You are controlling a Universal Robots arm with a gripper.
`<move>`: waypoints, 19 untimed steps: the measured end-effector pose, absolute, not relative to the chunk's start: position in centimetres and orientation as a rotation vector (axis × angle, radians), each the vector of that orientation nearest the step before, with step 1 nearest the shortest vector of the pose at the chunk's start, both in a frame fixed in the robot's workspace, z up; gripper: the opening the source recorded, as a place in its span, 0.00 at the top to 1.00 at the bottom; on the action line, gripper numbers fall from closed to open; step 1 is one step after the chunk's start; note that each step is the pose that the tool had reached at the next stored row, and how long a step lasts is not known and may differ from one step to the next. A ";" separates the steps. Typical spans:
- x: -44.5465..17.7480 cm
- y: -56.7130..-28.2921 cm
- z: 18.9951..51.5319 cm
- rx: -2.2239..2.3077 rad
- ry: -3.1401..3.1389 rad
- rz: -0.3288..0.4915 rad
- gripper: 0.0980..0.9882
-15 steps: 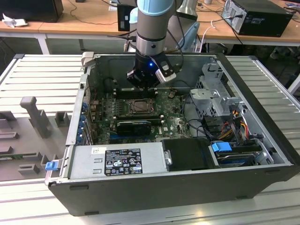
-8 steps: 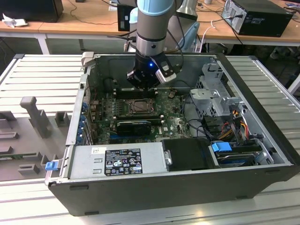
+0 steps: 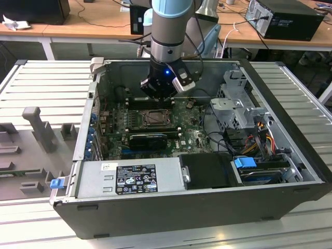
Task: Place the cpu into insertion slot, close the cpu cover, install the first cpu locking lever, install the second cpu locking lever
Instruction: 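Install the second cpu locking lever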
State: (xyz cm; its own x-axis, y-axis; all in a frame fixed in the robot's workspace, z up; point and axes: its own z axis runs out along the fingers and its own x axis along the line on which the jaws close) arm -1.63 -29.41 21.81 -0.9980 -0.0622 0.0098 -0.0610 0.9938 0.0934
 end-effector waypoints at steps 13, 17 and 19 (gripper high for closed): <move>-1.6 -29.7 22.2 0.097 -3.124 -0.146 0.99; -1.6 -29.8 22.2 0.097 -3.124 -0.145 0.99; -1.6 -29.9 22.2 0.097 -3.124 -0.145 0.99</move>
